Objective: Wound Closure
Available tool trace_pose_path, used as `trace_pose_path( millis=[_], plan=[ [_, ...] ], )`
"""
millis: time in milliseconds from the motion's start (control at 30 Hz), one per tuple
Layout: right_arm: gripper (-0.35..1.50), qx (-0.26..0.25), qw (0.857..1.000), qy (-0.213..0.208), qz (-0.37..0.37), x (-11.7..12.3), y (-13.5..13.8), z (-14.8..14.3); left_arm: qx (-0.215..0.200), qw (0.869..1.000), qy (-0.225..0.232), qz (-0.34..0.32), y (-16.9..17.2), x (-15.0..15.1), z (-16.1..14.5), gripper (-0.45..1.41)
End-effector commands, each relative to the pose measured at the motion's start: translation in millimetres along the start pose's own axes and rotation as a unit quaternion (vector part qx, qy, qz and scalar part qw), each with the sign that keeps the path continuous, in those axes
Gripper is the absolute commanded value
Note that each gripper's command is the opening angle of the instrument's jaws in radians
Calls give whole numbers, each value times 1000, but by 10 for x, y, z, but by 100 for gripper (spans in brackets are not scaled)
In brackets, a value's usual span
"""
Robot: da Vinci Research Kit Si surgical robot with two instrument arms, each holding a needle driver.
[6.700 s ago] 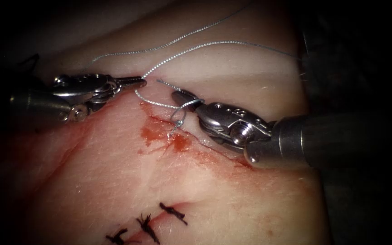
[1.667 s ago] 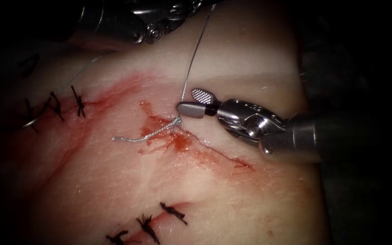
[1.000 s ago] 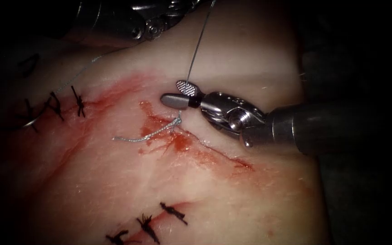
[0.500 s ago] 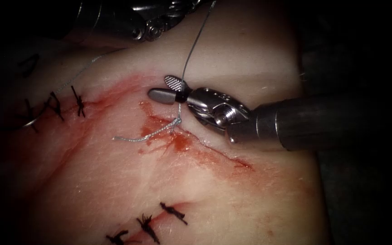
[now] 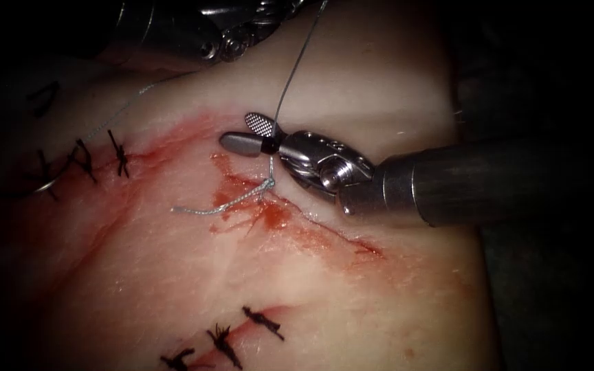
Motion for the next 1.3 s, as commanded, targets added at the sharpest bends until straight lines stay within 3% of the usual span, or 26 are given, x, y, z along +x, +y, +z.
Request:
trace_pose_path(
  millis=[33, 333, 933, 1300],
  plan=[
    [135, 1, 1000, 0, -1, -4, -2, 8, 0, 1000, 0, -5, -1, -3, 6, -45],
    [127, -1, 1000, 1, -12, -3, -3, 8, 0, 1000, 0, -6, 2, -2, 6, -45],
    [127, -1, 1000, 3, -27, -3, -8, 9, -1, 1000, 1, -13, 4, -1, 6, -45],
    [110, 1, 1000, 5, -28, -2, -10, 10, -2, 1000, 1, -13, 4, -2, 6, -45]
  ],
)
